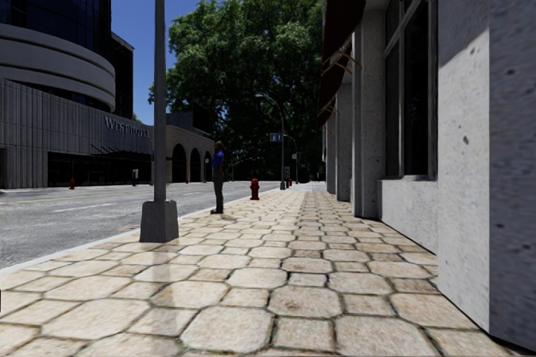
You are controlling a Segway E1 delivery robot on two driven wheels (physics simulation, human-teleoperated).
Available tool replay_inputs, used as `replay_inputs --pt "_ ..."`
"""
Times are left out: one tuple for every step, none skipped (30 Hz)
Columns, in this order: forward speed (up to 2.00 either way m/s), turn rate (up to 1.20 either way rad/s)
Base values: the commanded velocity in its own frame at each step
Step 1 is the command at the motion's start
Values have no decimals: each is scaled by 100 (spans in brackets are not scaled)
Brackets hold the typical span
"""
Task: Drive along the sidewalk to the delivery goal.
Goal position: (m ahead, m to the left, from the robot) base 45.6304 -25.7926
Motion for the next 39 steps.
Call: replay_inputs --pt "200 0" --pt "200 0" --pt "200 0" --pt "200 0" --pt "200 0" --pt "200 0" --pt "200 0" --pt "200 0" --pt "200 0" --pt "200 0" --pt "200 0" --pt "200 0" --pt "200 0" --pt "200 -3" --pt "200 -5" --pt "200 -11" --pt "200 -11" --pt "200 -16" --pt "200 -19" --pt "200 -22" --pt "200 -22" --pt "200 -24" --pt "200 -25" --pt "200 -25" --pt "200 -25" --pt "200 -25" --pt "200 -25" --pt "200 -25" --pt "200 -25" --pt "200 -25" --pt "200 -25" --pt "200 -22" --pt "200 -7" --pt "200 0" --pt "200 0" --pt "200 0" --pt "200 0" --pt "200 0" --pt "200 0"
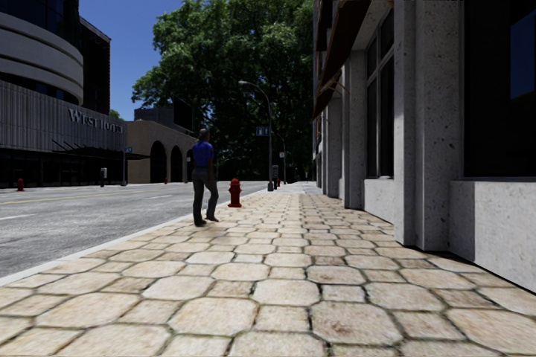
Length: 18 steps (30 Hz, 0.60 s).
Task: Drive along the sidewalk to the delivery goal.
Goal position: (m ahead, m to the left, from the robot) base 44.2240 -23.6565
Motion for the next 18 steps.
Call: replay_inputs --pt "200 0" --pt "200 0" --pt "200 -3" --pt "200 -3" --pt "200 -11" --pt "200 -16" --pt "200 -18" --pt "200 -18" --pt "200 -20" --pt "200 -23" --pt "200 -25" --pt "200 -25" --pt "200 -26" --pt "200 -27" --pt "200 -28" --pt "200 -28" --pt "200 -28" --pt "200 -28"
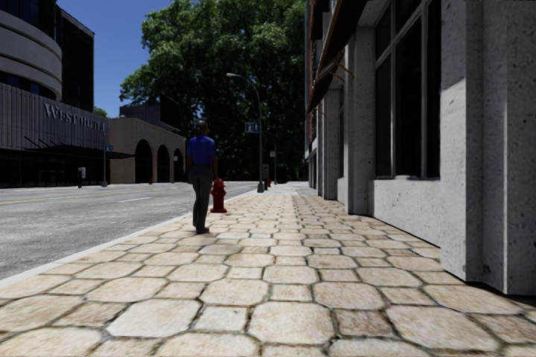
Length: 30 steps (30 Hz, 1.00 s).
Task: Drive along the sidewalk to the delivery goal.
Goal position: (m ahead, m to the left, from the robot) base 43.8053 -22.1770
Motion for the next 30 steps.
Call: replay_inputs --pt "200 -28" --pt "200 -28" --pt "200 -28" --pt "200 -28" --pt "200 -28" --pt "200 -28" --pt "200 -28" --pt "200 -28" --pt "200 -28" --pt "200 -28" --pt "200 -28" --pt "200 -28" --pt "200 -28" --pt "200 -28" --pt "200 -28" --pt "200 -28" --pt "200 -28" --pt "200 -28" --pt "200 -28" --pt "200 -28" --pt "200 -28" --pt "200 -28" --pt "200 -28" --pt "200 -28" --pt "200 -28" --pt "200 -28" --pt "200 -28" --pt "200 -28" --pt "200 -28" --pt "200 -28"
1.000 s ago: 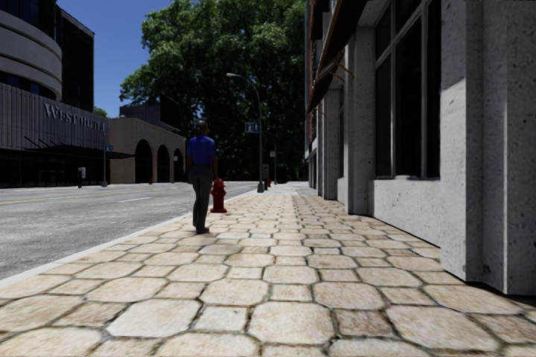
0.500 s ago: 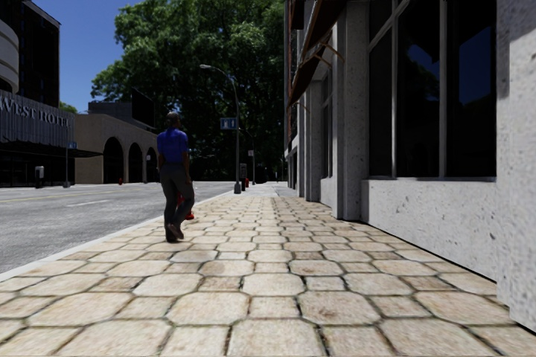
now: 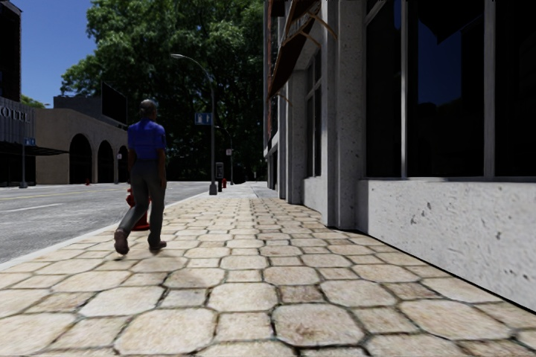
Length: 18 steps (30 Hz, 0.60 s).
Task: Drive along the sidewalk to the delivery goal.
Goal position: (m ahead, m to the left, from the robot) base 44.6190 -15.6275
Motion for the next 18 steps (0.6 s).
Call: replay_inputs --pt "200 -28" --pt "200 -28" --pt "200 -28" --pt "200 -28" --pt "200 -28" --pt "200 -28" --pt "200 -28" --pt "200 -28" --pt "200 -28" --pt "200 -28" --pt "200 -28" --pt "200 -28" --pt "200 -28" --pt "200 -28" --pt "200 -21" --pt "200 0" --pt "200 0" --pt "200 0"
